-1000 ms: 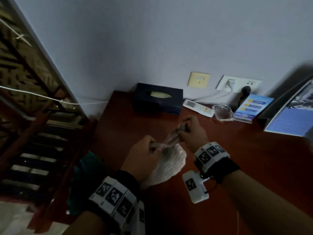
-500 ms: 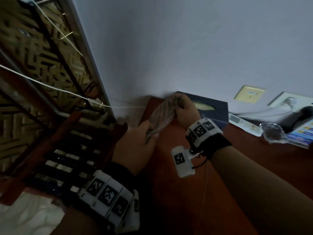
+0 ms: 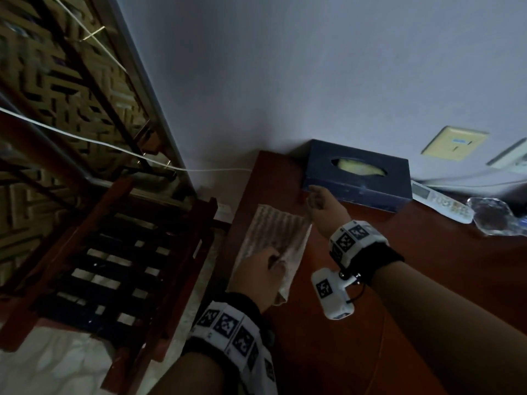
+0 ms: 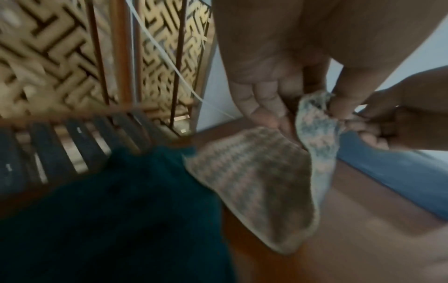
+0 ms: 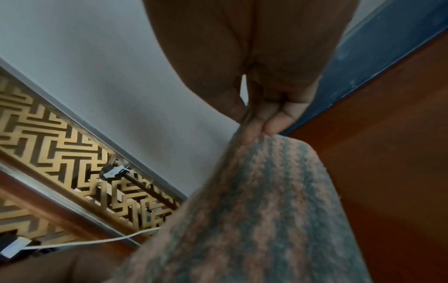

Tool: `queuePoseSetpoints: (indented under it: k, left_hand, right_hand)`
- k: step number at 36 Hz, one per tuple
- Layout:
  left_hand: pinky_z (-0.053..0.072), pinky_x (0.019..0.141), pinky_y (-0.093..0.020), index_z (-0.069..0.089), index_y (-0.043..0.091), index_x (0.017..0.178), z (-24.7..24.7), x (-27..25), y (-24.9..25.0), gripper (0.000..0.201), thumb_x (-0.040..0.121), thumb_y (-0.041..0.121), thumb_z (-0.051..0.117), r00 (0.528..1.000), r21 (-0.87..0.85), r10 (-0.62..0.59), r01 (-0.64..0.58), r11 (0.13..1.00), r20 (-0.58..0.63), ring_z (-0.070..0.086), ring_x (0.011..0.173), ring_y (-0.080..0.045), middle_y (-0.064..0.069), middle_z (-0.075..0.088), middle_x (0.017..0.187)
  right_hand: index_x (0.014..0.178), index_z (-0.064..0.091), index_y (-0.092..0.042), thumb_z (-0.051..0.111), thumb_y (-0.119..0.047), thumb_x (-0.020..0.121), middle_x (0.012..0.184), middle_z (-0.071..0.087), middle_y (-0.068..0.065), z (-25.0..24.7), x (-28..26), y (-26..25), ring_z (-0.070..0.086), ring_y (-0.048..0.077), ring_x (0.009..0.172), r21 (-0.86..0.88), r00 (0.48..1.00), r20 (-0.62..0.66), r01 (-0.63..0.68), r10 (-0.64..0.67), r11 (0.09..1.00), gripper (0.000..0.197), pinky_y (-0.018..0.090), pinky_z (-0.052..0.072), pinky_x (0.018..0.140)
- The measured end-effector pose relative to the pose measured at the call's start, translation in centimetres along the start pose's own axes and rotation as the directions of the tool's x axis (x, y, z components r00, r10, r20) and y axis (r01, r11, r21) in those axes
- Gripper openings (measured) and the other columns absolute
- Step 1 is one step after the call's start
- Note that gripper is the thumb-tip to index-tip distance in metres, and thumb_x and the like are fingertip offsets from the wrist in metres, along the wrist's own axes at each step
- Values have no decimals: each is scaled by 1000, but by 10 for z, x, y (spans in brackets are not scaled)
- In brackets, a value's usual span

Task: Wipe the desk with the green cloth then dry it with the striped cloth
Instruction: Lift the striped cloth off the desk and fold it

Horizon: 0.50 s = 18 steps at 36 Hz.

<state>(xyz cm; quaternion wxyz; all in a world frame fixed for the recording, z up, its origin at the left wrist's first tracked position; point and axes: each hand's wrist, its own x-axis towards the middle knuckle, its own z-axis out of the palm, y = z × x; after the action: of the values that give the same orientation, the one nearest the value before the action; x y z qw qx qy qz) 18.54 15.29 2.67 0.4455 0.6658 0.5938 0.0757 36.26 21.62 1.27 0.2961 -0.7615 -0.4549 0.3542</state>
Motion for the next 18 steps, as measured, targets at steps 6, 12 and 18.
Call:
queuePoseSetpoints:
  k: [6, 12, 18]
  left_hand:
    - [47, 73, -31, 56, 18, 91, -31, 11, -32, 16, 96, 30, 46, 980, 81, -165, 174, 981, -110, 54, 75, -19, 0, 57, 83]
    - [30, 105, -47, 37, 32, 136, -37, 15, -55, 46, 93, 41, 47, 962, 428, -262, 269, 863, -77, 36, 130, -27, -1, 35, 143]
    - [4, 114, -55, 17, 33, 147, -12, 15, -44, 54, 98, 30, 38, 995, 569, -29, -29, 822, 93, -4, 145, -17, 9, 6, 157]
  right_hand:
    - [142, 38, -22, 49, -3, 92, 138, 51, 4, 29, 6, -6, 55, 19, 116, 85, 968, 252, -9, -13, 996, 54, 29, 47, 90]
    - [138, 45, -17, 48, -17, 94, 129, 56, 10, 32, -13, 13, 57, 27, 111, -360, 961, 276, 89, 15, 929, 44, 24, 42, 82]
    - [140, 37, -26, 52, -40, 90, 153, 25, 1, 41, -38, 21, 27, 28, 135, -656, 948, 316, 185, 44, 731, 54, 44, 31, 107]
